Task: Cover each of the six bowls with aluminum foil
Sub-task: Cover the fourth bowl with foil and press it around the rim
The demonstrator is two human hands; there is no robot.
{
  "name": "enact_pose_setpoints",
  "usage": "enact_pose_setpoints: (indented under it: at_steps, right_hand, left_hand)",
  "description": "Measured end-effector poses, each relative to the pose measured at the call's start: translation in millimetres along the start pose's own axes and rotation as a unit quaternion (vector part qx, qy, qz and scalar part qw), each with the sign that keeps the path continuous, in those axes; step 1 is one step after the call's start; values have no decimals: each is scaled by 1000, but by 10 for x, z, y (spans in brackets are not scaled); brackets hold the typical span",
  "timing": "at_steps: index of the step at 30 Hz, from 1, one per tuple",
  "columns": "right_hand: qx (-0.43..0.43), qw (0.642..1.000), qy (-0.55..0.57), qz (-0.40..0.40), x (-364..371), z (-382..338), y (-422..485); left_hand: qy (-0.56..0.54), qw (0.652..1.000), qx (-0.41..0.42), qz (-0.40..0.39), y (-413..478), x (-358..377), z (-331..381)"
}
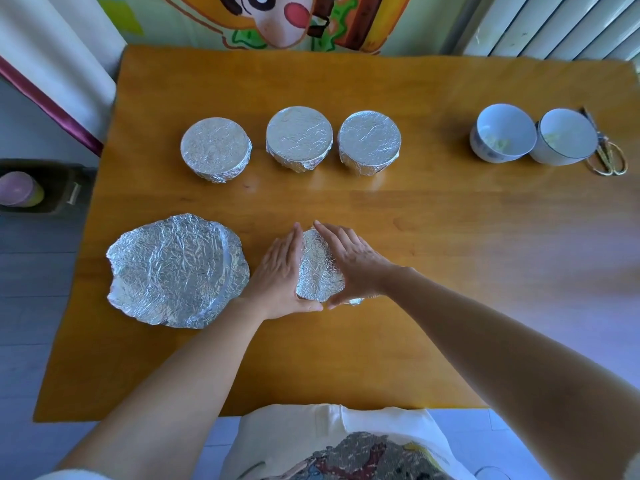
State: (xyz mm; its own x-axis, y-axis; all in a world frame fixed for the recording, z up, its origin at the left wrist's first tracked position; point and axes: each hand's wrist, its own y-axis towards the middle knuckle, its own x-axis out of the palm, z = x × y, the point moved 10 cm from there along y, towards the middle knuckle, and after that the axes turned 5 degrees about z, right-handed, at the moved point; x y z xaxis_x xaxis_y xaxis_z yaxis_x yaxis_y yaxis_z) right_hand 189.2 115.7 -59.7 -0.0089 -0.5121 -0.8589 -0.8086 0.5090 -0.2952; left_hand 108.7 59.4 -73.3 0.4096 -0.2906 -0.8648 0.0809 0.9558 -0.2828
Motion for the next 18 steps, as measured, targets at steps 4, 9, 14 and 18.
enact_pose_setpoints:
  at_steps: [4, 9, 14, 18]
  right_hand:
    - [4, 999, 41, -14, 20, 7, -53]
    - [-12, 999, 35, -4, -111, 81, -105]
    - [-31, 999, 19, -33, -67, 75, -69]
    - [-8, 999, 35, -3, -16, 86, -129]
  left_hand:
    - [31, 999, -10, 16, -28, -36, -48]
    - [59, 996, -9, 65, -87, -173, 62]
    - [67, 988, -115, 80, -49, -168, 95]
    - [71, 993, -56, 77, -44, -92, 107]
